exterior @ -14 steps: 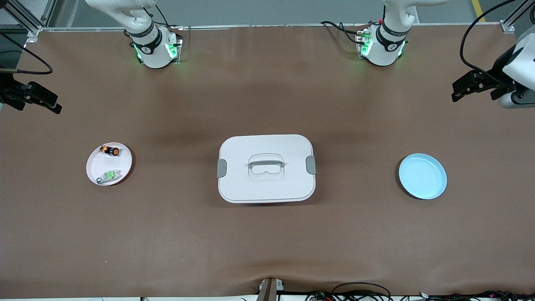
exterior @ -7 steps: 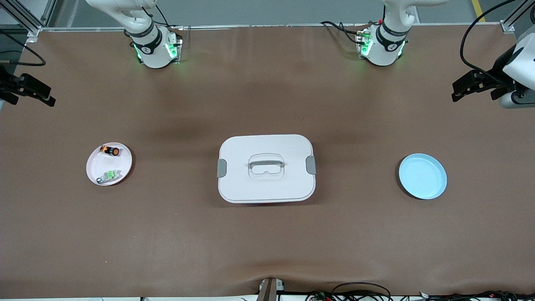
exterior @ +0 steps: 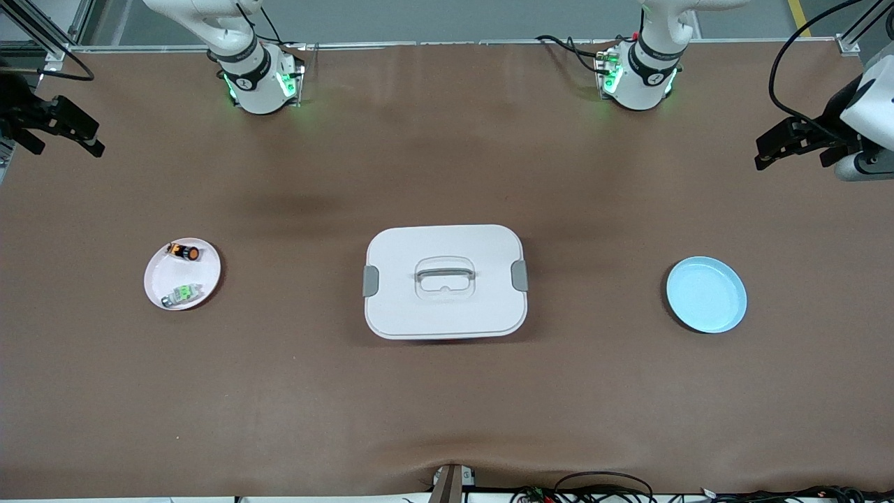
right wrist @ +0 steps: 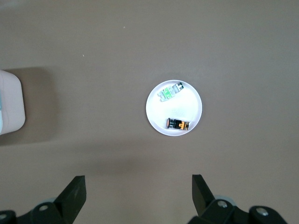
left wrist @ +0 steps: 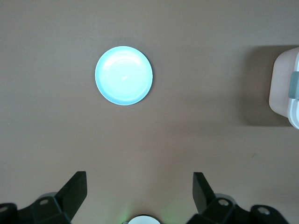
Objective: Transfer orange switch to right arm and place
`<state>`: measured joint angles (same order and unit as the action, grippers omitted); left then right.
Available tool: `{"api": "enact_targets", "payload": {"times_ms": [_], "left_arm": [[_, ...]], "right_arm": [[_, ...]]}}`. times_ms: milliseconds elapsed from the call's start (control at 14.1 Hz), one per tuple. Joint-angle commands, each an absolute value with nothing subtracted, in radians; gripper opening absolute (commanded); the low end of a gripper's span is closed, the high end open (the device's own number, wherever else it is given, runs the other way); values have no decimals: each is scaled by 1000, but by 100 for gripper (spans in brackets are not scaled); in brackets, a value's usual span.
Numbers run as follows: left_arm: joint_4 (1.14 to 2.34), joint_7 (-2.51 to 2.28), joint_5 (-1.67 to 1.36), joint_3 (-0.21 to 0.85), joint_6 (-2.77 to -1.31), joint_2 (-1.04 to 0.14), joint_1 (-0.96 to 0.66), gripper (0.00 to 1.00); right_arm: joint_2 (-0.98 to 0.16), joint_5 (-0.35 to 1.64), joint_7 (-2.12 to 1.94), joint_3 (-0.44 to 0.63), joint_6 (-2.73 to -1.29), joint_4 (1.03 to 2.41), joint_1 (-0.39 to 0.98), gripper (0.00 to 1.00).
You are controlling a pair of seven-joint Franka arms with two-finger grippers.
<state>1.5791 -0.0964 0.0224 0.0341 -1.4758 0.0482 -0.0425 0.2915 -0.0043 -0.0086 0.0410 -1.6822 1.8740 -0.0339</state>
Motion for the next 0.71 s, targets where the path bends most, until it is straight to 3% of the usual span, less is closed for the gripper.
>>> {"api": "enact_targets", "payload": {"times_ms": [0, 637], "left_arm": [[1586, -72, 40, 31, -1474, 71, -41, 100], [1496, -69, 40, 26, -1470, 14, -40, 100]], "right_arm": [[282, 0, -9, 34, -1674, 1839, -46, 100], [267, 0, -6, 31, -1677, 1825, -40, 100]]}}
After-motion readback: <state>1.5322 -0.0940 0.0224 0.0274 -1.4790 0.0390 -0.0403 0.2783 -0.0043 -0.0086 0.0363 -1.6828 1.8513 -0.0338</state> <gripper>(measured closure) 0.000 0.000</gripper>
